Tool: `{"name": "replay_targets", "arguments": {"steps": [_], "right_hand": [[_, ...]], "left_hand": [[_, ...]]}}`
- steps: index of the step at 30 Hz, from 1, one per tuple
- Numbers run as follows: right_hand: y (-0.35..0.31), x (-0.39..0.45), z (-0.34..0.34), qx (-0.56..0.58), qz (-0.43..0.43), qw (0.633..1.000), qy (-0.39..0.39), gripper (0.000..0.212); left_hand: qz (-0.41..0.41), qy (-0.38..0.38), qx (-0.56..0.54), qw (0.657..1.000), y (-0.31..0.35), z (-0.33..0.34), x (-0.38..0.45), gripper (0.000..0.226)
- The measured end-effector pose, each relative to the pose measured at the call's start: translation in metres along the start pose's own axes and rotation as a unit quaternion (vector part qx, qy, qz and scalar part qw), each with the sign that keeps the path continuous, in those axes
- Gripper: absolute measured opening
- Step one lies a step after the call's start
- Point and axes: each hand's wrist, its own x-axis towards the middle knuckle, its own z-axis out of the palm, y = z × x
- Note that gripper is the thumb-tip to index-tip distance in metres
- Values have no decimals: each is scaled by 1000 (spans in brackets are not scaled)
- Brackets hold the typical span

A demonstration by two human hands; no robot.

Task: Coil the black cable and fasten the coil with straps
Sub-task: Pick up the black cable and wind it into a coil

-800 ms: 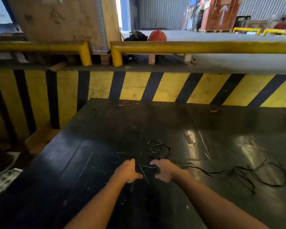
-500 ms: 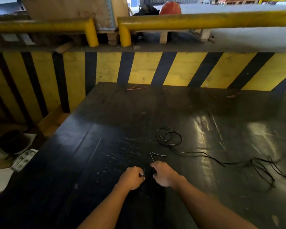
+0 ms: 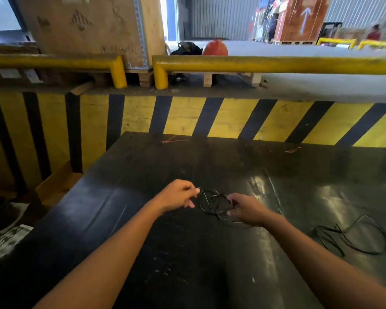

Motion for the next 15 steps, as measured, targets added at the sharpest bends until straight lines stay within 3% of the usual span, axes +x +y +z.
{"name": "replay_targets", "arguments": {"steps": [3, 6, 9, 13, 15], "right_hand": [[-9, -13, -42, -27, 41, 998, 42, 54], [-32, -31, -79, 31, -12, 991, 126, 72], [-47, -46, -105, 101, -67, 980, 156, 60], [-50, -57, -120, 165, -102, 965, 179, 17], [-47, -60, -125, 199, -119, 956, 181, 15]], "left_hand": [[53, -2, -45, 998, 57, -15, -9, 23], [91, -23, -38, 995, 109, -23, -19, 22], [134, -40, -20, 990, 157, -27, -33, 23], [161, -67, -19, 984, 201, -26, -52, 30], [171, -72, -26, 982, 215, -22, -59, 31]]}}
